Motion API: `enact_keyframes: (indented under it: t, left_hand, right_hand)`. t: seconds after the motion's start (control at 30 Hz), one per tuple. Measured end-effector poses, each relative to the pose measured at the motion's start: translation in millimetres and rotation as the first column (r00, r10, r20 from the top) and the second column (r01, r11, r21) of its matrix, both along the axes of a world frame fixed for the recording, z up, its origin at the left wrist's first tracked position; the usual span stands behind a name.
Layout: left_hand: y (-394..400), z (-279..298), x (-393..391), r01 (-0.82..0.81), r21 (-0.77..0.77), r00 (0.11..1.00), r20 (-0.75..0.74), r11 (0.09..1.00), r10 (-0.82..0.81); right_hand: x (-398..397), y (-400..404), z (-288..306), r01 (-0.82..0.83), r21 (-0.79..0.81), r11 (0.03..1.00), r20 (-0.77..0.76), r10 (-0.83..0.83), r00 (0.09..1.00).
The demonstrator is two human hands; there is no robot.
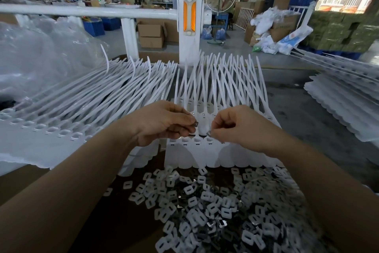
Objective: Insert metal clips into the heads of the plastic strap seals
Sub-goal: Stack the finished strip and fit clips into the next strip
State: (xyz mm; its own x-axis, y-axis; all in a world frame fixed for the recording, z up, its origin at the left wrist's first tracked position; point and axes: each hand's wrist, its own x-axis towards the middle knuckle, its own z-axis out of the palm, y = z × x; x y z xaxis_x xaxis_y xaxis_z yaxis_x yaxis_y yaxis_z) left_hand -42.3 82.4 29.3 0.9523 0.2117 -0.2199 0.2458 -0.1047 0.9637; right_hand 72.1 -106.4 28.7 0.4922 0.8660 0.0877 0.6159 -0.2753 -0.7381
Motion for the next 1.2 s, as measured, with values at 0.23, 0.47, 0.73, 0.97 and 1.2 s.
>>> enact_keyframes:
  t: [0.23,0.47,0.73,0.97,1.2]
  left_hand:
    - [-6.7,-0.5,1.6,-0.056,0.11,0.998,0.019,0.992,0.054]
    - [-15.2,5.2,2.2,-0.06,0.05,0.998,0.001,0.997,0.06]
    - [-15.0,7.9,-0.4,0.011,0.011,1.0,-0.005,1.0,-0.011]
    - [-14.1,11.8,-2.4,-0.037,0.218,0.991,0.131,0.975,0.008]
    - [-21.5,11.4,-0.8,-0.035,0.414,0.991,0.132,0.909,-0.023]
  right_hand:
    - [2.4,2.6,-2.6,-0.027,-0.159,0.987,0.181,0.056,0.982]
    - [-2.6,3.8,-0.5,0.012,0.221,0.975,0.253,-0.069,0.965]
    - [-6.0,3.9,0.2,0.016,0.196,0.981,0.192,-0.054,0.98]
    - [-5.3,2.3,2.4,0.065,0.16,0.985,-0.041,-0.059,0.997]
    - [-4.9,2.9,0.1,0.047,0.136,0.99,-0.079,-0.036,0.996]
